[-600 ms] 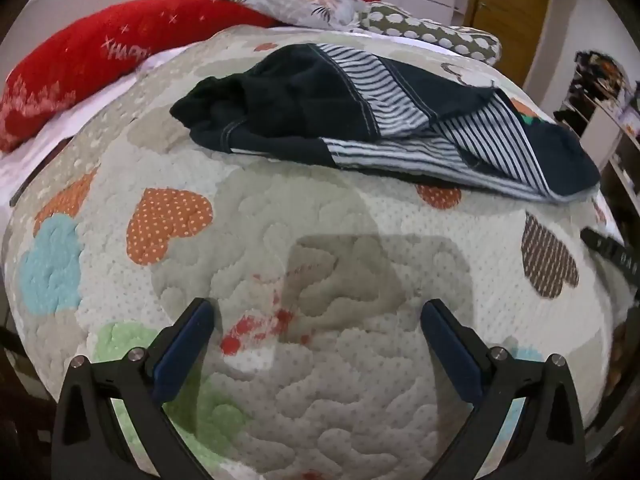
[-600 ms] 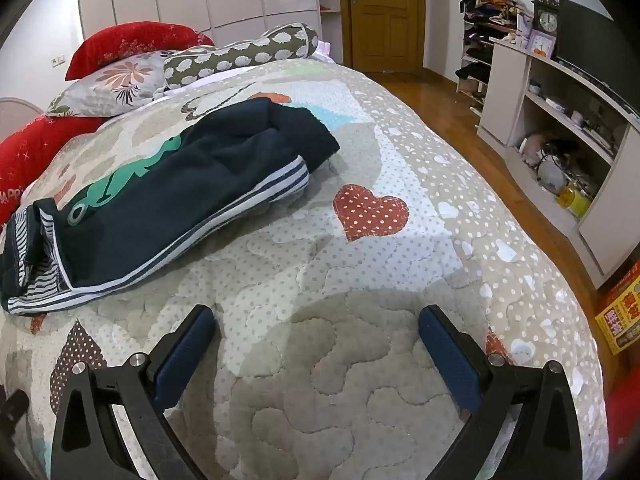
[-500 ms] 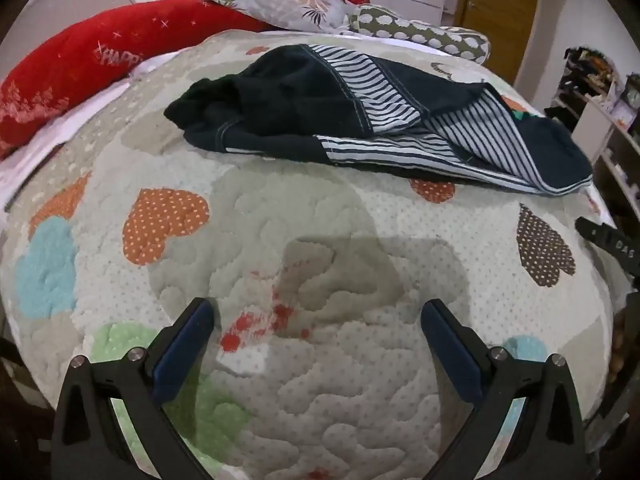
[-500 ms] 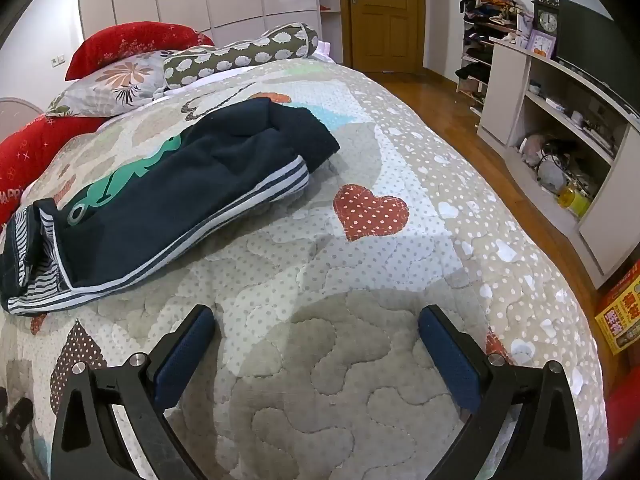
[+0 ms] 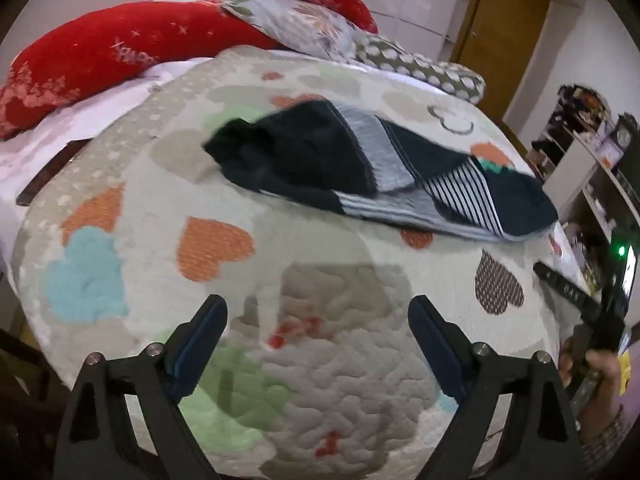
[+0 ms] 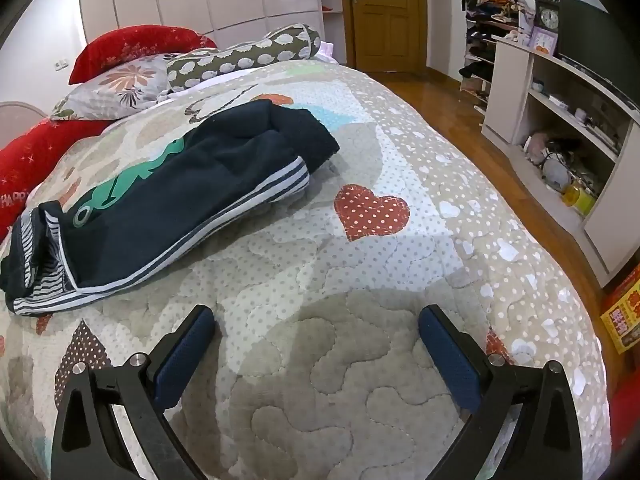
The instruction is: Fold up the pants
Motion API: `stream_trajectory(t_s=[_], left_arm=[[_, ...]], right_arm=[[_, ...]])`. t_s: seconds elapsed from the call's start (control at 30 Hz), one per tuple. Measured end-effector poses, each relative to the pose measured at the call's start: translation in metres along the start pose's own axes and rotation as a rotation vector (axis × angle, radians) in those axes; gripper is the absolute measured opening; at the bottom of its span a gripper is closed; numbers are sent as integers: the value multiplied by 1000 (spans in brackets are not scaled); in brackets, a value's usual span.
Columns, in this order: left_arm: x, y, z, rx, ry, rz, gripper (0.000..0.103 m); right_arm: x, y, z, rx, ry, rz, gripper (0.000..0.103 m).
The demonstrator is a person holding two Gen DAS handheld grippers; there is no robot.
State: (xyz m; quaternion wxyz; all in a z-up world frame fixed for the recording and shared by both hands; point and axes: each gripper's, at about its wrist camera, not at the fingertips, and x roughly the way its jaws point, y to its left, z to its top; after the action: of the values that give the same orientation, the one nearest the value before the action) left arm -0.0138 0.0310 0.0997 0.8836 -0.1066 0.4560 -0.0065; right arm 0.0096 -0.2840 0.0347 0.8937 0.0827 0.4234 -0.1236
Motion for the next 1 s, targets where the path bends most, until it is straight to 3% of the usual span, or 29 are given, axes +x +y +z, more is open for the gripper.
stream_trajectory(t_s=[0.27, 0.4, 0.47, 0.5, 0.53, 0.6, 0.67, 0.83, 0.93, 0.97, 1.0], left_arm=[[-7, 39, -6, -4, -79, -22, 92], [7, 40, 13, 32, -62, -42, 91], [14, 33, 22, 82, -55, -56, 91], [19, 27, 27, 112, -56, -56, 91], [24, 23, 32, 141, -56, -56, 92], [40, 14, 42, 187, -49, -38, 92], [58, 13, 56, 181, -13, -23, 91], [95, 12, 79, 139, 67, -118, 91], [115, 1, 85, 160, 90, -119, 91], [120, -5, 85, 185, 98, -113, 87], [125, -11, 83, 216, 99, -89, 57]], right_arm=[[-7, -8, -2, -36, 64, 110, 103], [-16, -2, -11, -137, 65, 84, 102], [-27, -2, -12, -128, 58, 89, 89], [-32, -1, -11, -126, 55, 104, 78], [-40, 1, -9, -125, 52, 143, 69], [-49, 5, -4, -119, 54, 230, 61], [-55, 16, 4, -146, 43, 272, 61], [-51, 61, 18, -222, 36, 356, 61], [-43, 95, 28, -279, 18, 379, 61], [-37, 105, 32, -291, 25, 382, 61], [-31, 113, 34, -301, 33, 389, 61]])
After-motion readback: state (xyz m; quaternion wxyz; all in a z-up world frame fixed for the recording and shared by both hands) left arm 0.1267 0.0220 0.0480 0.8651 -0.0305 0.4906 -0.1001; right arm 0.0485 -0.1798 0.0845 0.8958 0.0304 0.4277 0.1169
